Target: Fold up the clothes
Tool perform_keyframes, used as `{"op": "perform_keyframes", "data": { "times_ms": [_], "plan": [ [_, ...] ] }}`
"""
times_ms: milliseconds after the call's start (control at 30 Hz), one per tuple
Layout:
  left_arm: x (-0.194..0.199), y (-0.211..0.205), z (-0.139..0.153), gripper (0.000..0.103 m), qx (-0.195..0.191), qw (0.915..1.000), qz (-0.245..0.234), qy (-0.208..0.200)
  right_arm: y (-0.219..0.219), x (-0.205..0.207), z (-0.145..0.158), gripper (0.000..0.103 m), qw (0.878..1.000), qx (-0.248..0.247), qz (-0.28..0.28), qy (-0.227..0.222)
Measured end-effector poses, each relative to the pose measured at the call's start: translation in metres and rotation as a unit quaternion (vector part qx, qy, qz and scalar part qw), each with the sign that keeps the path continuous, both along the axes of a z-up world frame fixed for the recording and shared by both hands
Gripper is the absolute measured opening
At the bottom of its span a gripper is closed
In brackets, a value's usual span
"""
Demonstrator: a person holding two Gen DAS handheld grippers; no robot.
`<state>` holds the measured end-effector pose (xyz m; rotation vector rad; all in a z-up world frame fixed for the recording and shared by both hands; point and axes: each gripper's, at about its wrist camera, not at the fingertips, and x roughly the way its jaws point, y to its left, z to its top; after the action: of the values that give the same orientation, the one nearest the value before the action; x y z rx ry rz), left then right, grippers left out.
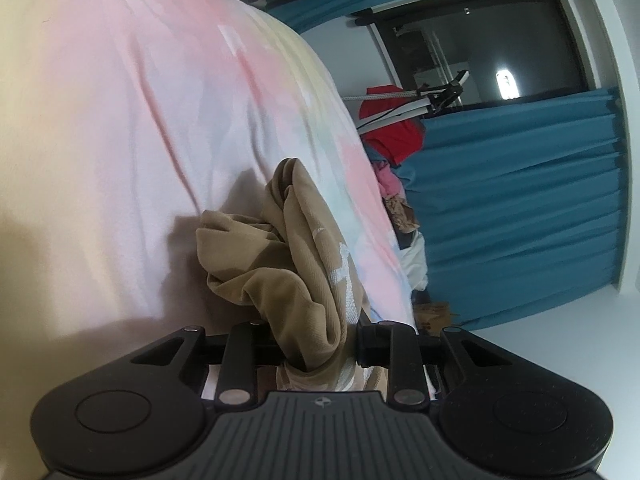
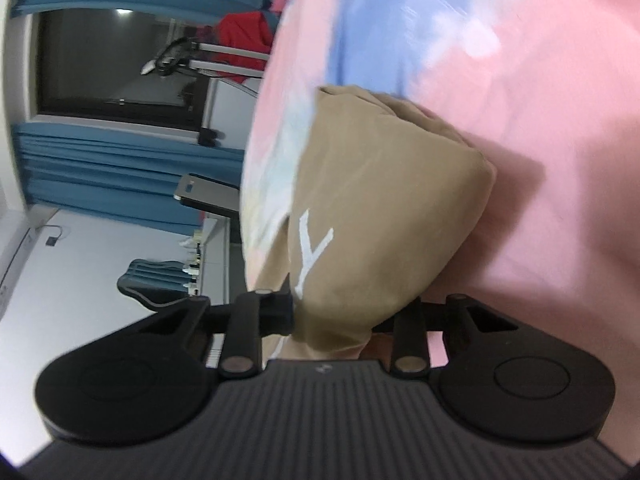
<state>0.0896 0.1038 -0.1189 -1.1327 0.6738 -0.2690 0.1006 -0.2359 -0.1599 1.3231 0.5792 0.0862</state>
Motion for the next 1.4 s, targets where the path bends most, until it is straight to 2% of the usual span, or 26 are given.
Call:
{"op": "perform_keyframes", "data": {
  "times_ms": [100, 433, 533, 667, 900, 1000, 1133, 1233, 1400],
  "plan": [
    [0.005, -0.006, 0.015, 0.03, -0.006, 0.9999, -0.015, -0.005, -0.009, -0.004, 0.016, 0.031, 1.0, 0.002, -0.01, -0.019],
    [0.037, -0.06, 0.083, 0.03, 0.009, 0.9963, -0.063, -0.058, -0.056, -0.007, 0.073, 0.031, 0.994, -0.014, -0.062, -0.086],
    [0.061, -0.096, 0.098, 0.03, 0.024, 0.9942, -0.081, -0.067, -0.084, 0.008, 0.081, 0.031, 0.993, -0.015, -0.081, -0.084],
    [0.109, -0.157, 0.109, 0.03, 0.025, 0.9915, -0.109, -0.066, -0.137, 0.026, 0.088, 0.031, 0.99, -0.02, -0.116, -0.083],
    [0.198, -0.283, 0.127, 0.03, 0.026, 0.9806, -0.169, -0.095, -0.241, 0.071, 0.12, 0.031, 0.976, -0.084, -0.172, -0.106],
    [0.222, -0.332, 0.123, 0.03, 0.041, 0.9753, -0.187, -0.11, -0.269, 0.091, 0.127, 0.031, 0.965, -0.141, -0.19, -0.117],
    [0.244, -0.374, 0.1, 0.03, 0.093, 0.9617, -0.225, -0.127, -0.293, 0.099, 0.098, 0.031, 0.957, -0.185, -0.195, -0.105],
    [0.25, -0.386, 0.064, 0.03, 0.143, 0.9492, -0.259, -0.106, -0.296, 0.096, 0.054, 0.031, 0.966, -0.173, -0.185, -0.052],
    [0.249, -0.367, 0.004, 0.031, 0.173, 0.9357, -0.301, -0.063, -0.274, 0.085, 0.005, 0.031, 0.974, -0.182, -0.137, 0.017]
  ]
}}
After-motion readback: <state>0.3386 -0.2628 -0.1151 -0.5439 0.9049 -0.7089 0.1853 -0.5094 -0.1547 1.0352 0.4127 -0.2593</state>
